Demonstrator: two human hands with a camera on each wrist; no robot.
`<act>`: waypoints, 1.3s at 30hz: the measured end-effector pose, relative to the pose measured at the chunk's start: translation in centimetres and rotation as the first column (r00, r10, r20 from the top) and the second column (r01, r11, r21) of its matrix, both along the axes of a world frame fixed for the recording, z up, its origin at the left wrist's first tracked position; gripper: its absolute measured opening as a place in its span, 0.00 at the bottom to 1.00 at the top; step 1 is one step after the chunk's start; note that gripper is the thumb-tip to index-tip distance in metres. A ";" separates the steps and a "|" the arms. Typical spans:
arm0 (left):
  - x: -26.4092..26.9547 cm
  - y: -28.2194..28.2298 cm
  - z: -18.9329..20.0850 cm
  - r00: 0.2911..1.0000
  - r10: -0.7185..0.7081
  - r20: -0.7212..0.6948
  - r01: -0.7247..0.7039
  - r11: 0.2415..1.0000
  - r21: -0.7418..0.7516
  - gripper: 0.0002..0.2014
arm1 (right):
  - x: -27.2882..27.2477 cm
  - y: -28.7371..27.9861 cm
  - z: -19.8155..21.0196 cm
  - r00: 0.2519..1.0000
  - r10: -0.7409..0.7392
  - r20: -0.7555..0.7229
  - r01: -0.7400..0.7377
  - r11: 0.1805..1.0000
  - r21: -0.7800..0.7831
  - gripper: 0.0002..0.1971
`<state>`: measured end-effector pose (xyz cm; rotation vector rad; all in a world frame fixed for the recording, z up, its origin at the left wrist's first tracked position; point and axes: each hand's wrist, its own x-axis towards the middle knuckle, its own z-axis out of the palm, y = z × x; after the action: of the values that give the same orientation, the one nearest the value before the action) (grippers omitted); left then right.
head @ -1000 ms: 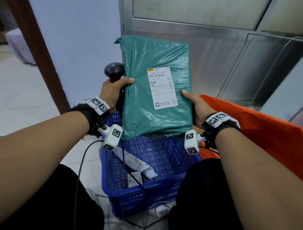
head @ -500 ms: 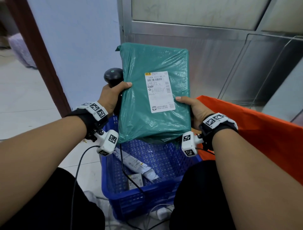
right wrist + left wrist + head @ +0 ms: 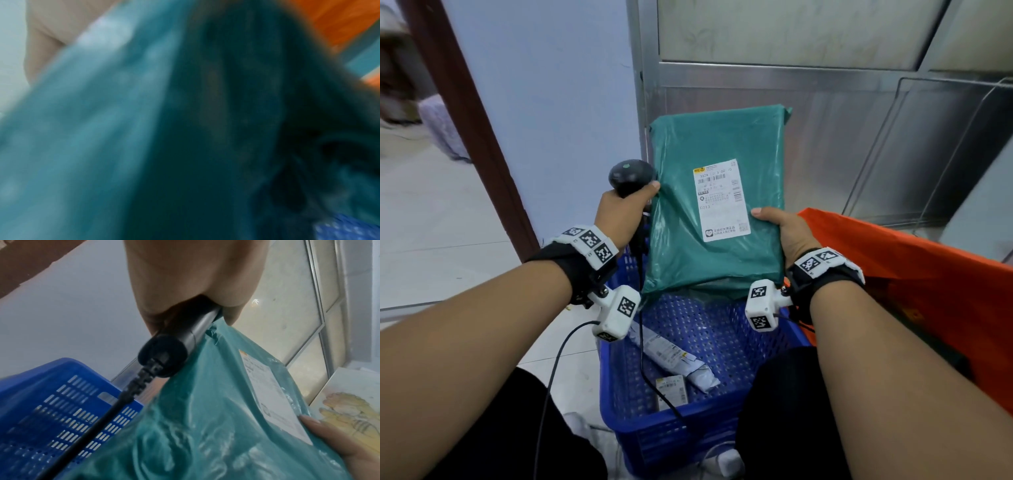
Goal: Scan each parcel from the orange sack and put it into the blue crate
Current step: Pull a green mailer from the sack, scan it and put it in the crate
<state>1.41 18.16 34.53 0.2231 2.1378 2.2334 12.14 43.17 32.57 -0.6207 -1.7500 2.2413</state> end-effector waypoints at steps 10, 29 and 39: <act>2.1 0.7 1.6 0.914 -0.361 0.188 0.357 0.932 0.055 0.16 | 1.5 -1.1 1.6 0.979 -0.196 -0.063 0.204 0.962 0.182 0.25; 4.1 1.3 1.4 0.751 -0.532 0.392 0.387 0.835 0.391 0.19 | 0.6 0.1 1.0 0.954 -0.298 -0.042 0.290 0.872 0.393 0.45; 4.2 1.5 1.5 0.742 -0.541 0.397 0.406 0.833 0.377 0.19 | 0.6 0.5 0.8 0.943 -0.328 -0.063 0.323 0.848 0.421 0.36</act>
<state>5.66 19.62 36.07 0.1658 1.3263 1.9785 12.76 43.63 33.35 -0.7603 -1.8888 1.5642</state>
